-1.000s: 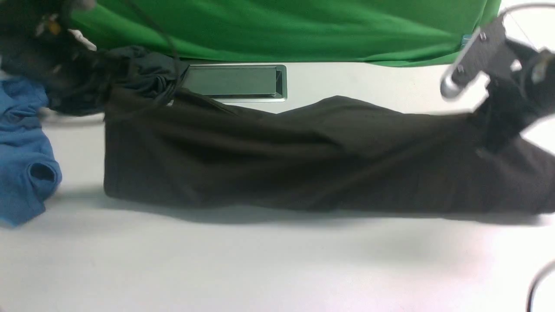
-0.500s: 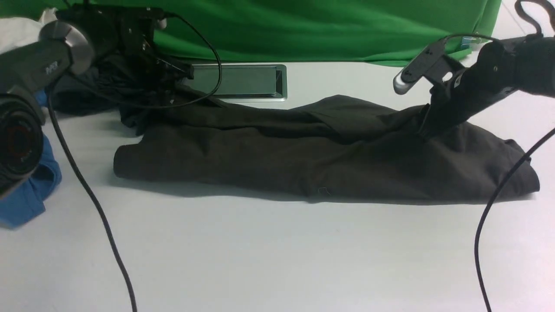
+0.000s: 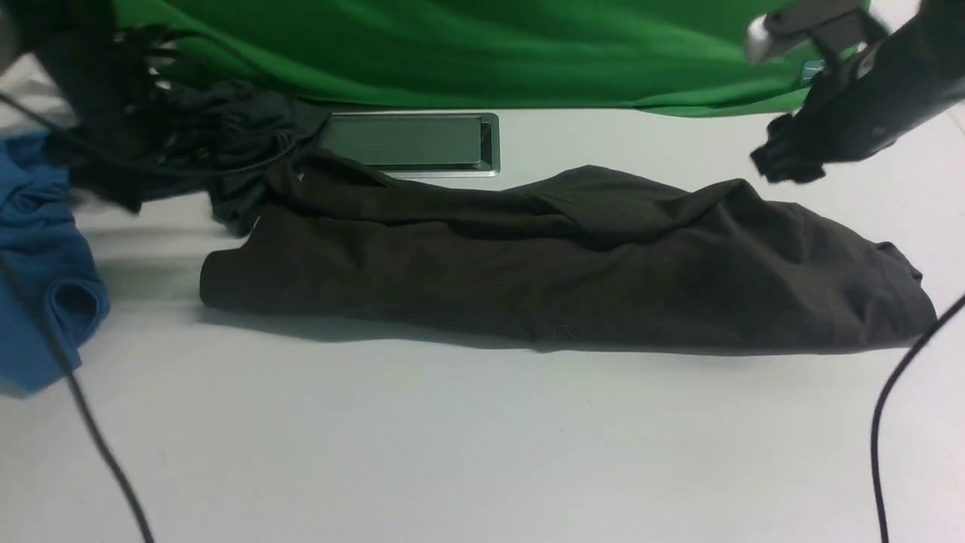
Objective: Fold a long-sleeved shirt on a white desktop.
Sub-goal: 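Fold the black garment in half by bringing its near edge over to the far edge, then grasp the waist and leg ends of the folded dark trousers and straighten them on the table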
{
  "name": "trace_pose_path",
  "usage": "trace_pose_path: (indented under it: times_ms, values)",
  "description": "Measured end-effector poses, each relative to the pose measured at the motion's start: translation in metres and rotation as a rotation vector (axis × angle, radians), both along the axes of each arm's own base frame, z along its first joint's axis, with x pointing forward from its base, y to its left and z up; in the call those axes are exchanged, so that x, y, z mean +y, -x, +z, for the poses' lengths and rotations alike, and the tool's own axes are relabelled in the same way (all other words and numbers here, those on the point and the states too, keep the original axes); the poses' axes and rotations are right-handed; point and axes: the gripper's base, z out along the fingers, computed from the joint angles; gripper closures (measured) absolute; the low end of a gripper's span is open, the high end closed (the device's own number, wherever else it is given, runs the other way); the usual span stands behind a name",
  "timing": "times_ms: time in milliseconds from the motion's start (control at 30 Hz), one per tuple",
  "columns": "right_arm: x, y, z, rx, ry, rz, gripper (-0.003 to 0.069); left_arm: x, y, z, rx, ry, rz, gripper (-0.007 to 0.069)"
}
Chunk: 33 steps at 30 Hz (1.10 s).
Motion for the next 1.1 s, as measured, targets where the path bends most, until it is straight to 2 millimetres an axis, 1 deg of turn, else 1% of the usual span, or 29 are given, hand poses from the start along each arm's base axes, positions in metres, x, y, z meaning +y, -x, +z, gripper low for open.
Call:
trace_pose_path:
  times_ms: [100, 167, 233, 333, 467, 567, 667, 767, 800, 833, 867, 900, 933, 967, 1000, 1067, 1100]
  values:
    - [-0.002, 0.016, 0.009, -0.011, -0.024, -0.019, 0.0253, 0.011, 0.015, -0.018, 0.057, 0.111, 0.053, -0.0068]
    - [-0.003, 0.025, 0.011, -0.008, -0.031, -0.023, 0.0252, 0.014, 0.023, -0.03, 0.072, 0.184, 0.074, -0.0068]
    - [-0.004, 0.034, 0.011, -0.002, -0.034, -0.027, 0.025, 0.01, 0.03, -0.044, 0.074, 0.277, 0.092, -0.0069]
    - [-0.004, 0.042, 0.007, 0.016, -0.049, -0.037, 0.025, 0.003, 0.034, -0.062, 0.048, 0.345, 0.108, -0.0069]
    - [-0.004, 0.045, 0.0, 0.041, -0.067, -0.045, 0.025, 0.001, 0.033, -0.065, -0.046, 0.377, 0.164, -0.0069]
    - [-0.003, 0.046, -0.001, 0.045, -0.084, -0.051, 0.025, -0.001, 0.031, -0.068, -0.083, 0.391, 0.156, -0.0067]
    - [-0.003, 0.045, -0.001, 0.04, -0.086, -0.053, 0.025, -0.004, 0.028, -0.072, -0.102, 0.439, 0.124, -0.0034]
    - [-0.003, 0.045, -0.001, 0.04, -0.091, -0.054, 0.025, -0.006, 0.027, -0.077, -0.103, 0.469, 0.09, 0.0037]
    - [-0.003, 0.045, -0.001, 0.04, -0.092, -0.054, 0.025, -0.006, 0.027, -0.078, -0.104, 0.47, 0.084, 0.0072]
    - [-0.003, 0.045, -0.001, 0.04, -0.092, -0.054, 0.025, -0.006, 0.027, -0.078, -0.105, 0.47, 0.082, 0.008]
    - [-0.003, 0.045, -0.001, 0.039, -0.093, -0.055, 0.025, -0.006, 0.027, -0.08, -0.105, 0.469, 0.081, 0.016]
    - [-0.003, 0.045, -0.001, 0.039, -0.093, -0.055, 0.025, -0.006, 0.027, -0.08, -0.106, 0.469, 0.079, 0.017]
    - [-0.002, 0.045, -0.001, 0.038, -0.094, -0.055, 0.025, -0.006, 0.027, -0.081, -0.108, 0.462, 0.069, 0.0248]
    - [-0.002, 0.045, -0.001, 0.038, -0.094, -0.055, 0.025, -0.005, 0.027, -0.082, -0.107, 0.46, 0.067, 0.0298]
    - [-0.002, 0.045, -0.001, 0.038, -0.094, -0.055, 0.025, -0.005, 0.027, -0.084, -0.103, 0.46, 0.064, 0.038]
    - [-0.002, 0.045, -0.001, 0.039, -0.095, -0.055, 0.025, -0.006, 0.027, -0.086, -0.097, 0.469, 0.065, 0.0501]
    - [-0.002, 0.045, -0.001, 0.039, -0.095, -0.055, 0.025, -0.008, 0.028, -0.087, -0.092, 0.485, 0.062, 0.0547]
